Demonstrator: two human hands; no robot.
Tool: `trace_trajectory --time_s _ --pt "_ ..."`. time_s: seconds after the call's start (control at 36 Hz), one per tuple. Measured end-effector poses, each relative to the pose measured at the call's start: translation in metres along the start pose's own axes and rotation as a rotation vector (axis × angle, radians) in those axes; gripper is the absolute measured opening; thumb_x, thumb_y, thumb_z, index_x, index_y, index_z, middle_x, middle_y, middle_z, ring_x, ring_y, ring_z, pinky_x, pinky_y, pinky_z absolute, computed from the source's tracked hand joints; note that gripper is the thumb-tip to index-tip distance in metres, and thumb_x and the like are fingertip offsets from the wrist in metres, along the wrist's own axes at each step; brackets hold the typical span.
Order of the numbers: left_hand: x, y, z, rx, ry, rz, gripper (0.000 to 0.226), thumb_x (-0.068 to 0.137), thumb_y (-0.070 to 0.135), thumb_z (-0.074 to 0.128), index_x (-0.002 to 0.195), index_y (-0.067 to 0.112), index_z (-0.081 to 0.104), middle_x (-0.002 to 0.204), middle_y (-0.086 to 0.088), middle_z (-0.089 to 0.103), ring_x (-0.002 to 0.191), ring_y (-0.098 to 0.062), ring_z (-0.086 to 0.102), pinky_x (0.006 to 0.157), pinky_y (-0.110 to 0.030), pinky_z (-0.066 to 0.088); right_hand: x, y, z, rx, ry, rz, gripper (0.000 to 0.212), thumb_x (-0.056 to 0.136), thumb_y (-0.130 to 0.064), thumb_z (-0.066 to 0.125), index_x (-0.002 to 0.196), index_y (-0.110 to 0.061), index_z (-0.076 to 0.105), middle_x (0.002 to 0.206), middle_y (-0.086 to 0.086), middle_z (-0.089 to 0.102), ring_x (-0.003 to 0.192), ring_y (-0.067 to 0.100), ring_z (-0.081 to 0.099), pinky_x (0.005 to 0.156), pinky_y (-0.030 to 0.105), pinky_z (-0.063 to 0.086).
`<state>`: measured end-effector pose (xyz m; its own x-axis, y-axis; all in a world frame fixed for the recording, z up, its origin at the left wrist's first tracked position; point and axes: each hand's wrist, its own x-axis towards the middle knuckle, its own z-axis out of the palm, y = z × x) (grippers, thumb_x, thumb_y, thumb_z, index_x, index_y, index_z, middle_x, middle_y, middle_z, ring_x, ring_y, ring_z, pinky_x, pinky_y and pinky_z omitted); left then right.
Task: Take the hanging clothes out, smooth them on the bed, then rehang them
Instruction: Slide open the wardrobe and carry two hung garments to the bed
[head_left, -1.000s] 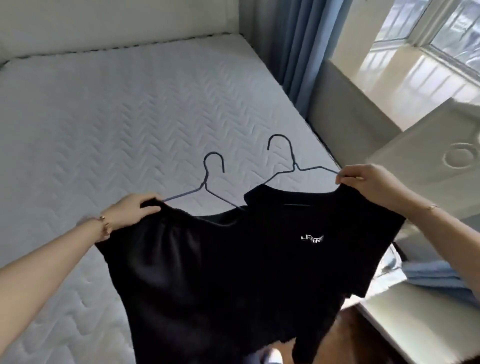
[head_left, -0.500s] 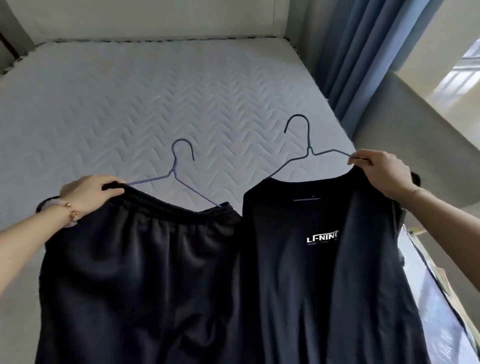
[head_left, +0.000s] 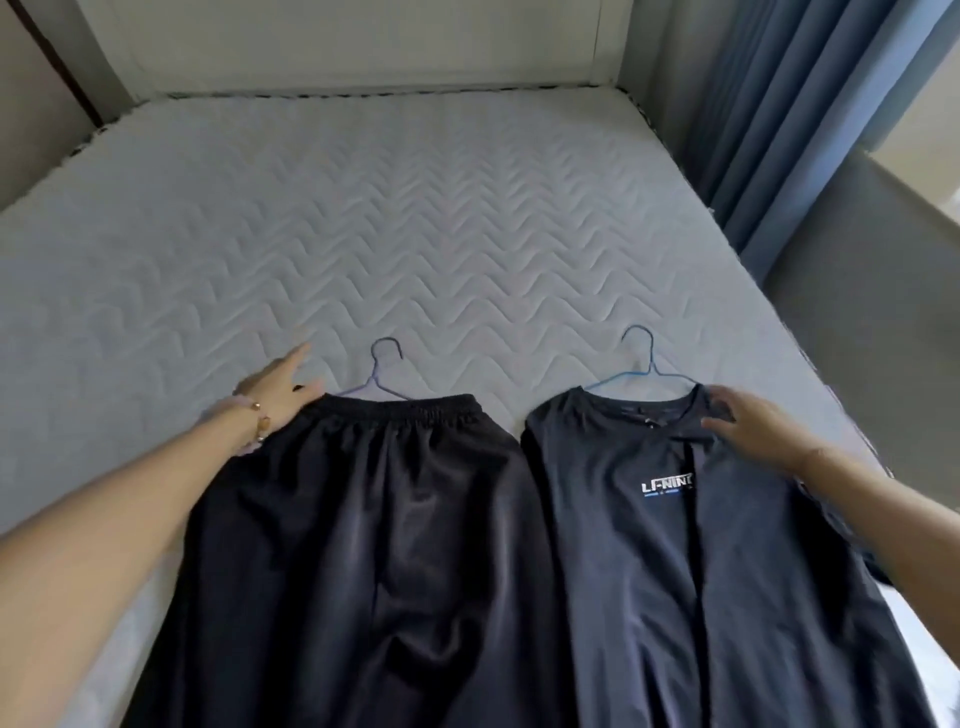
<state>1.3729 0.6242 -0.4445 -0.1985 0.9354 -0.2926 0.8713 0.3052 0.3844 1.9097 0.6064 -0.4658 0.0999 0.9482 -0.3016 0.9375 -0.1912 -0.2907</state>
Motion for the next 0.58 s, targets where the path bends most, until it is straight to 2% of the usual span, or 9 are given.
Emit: trace_trajectory --time_s 0.08,0.19,0.28,0.39,0.42,0.47,0.5,0.56,0.58 --pt "-0.030 0.000 -0.008 -0.153 -0.017 -0.009 0.059 0.093 0.025 0.055 0.146 0.020 0.030 0.140 -0.004 0.051 0.126 -0.026 0.050 0.108 -0.034 0.036 -0.027 -0.011 0.004 0.153 0.010 0.046 0.048 0.088 -0.017 0.061 0.133 -0.007 0.048 0.117 0.015 0.065 0.111 0.031 0.059 0.097 0.037 0.042" --pt "-0.083 0.001 -0.023 -0.271 0.020 -0.031 0.038 0.092 0.019 0.055 0.130 0.013 0.052 0.119 -0.007 0.066 0.112 -0.025 0.060 0.098 -0.031 0.041 -0.075 -0.032 0.002 0.365 -0.027 0.097 0.027 0.088 -0.016 0.060 0.115 -0.012 0.064 0.087 0.003 0.071 0.081 0.022 0.065 0.070 0.029 0.047" --pt "-0.133 0.007 -0.037 -0.391 0.053 -0.067 0.027 0.091 0.014 0.056 0.118 0.009 0.060 0.108 -0.010 0.068 0.102 -0.026 0.063 0.088 -0.028 0.045 -0.119 -0.055 -0.009 0.492 -0.055 0.074 0.013 0.088 -0.013 0.059 0.098 -0.016 0.067 0.063 -0.006 0.072 0.069 0.017 0.068 0.066 0.020 0.050" --pt "-0.221 0.014 -0.048 -0.619 0.107 -0.139 0.022 0.093 0.002 0.048 0.112 0.001 0.059 0.096 -0.016 0.067 0.086 -0.026 0.061 0.061 -0.005 0.044 -0.187 -0.085 -0.017 0.679 -0.106 0.052 0.013 0.090 -0.012 0.057 0.088 -0.015 0.069 0.062 0.001 0.072 0.066 0.020 0.066 0.070 0.034 0.051" --pt "-0.244 0.014 -0.049 -0.665 0.116 -0.155 0.021 0.094 0.001 0.047 0.111 0.000 0.058 0.092 -0.015 0.066 0.084 -0.026 0.060 0.058 -0.003 0.045 -0.205 -0.091 -0.016 0.738 -0.119 0.051 0.015 0.091 -0.010 0.055 0.087 -0.015 0.069 0.062 0.003 0.071 0.066 0.021 0.065 0.070 0.037 0.051" --pt "-0.289 0.009 -0.045 -0.726 0.104 -0.207 0.016 0.095 0.004 0.047 0.104 0.007 0.059 0.085 -0.007 0.067 0.085 -0.027 0.063 0.065 -0.008 0.048 -0.245 -0.101 -0.007 0.820 -0.168 0.061 0.018 0.091 -0.007 0.054 0.086 -0.013 0.069 0.059 0.004 0.069 0.061 0.017 0.063 0.067 0.034 0.052" --pt "-0.311 0.006 -0.039 -0.744 0.096 -0.228 0.015 0.095 0.006 0.048 0.100 0.013 0.060 0.085 -0.003 0.068 0.086 -0.026 0.065 0.073 -0.016 0.050 -0.263 -0.105 -0.002 0.853 -0.207 0.063 0.018 0.092 -0.005 0.053 0.085 -0.011 0.069 0.058 0.003 0.067 0.058 0.013 0.062 0.064 0.030 0.052" --pt "-0.356 0.001 -0.025 -0.771 0.066 -0.295 0.020 0.094 0.010 0.049 0.091 0.025 0.060 0.087 0.000 0.070 0.088 -0.022 0.067 0.083 -0.031 0.051 -0.296 -0.110 0.010 0.890 -0.289 0.089 0.019 0.092 0.000 0.051 0.084 -0.005 0.067 0.058 0.005 0.063 0.048 0.007 0.059 0.052 0.018 0.049" --pt "-0.381 0.000 -0.019 -0.782 0.067 -0.330 0.022 0.093 0.010 0.050 0.089 0.028 0.060 0.087 -0.001 0.071 0.086 -0.021 0.067 0.081 -0.031 0.051 -0.311 -0.112 0.017 0.897 -0.322 0.105 0.020 0.092 0.003 0.049 0.082 -0.002 0.066 0.055 0.007 0.061 0.043 0.006 0.056 0.044 0.015 0.046"
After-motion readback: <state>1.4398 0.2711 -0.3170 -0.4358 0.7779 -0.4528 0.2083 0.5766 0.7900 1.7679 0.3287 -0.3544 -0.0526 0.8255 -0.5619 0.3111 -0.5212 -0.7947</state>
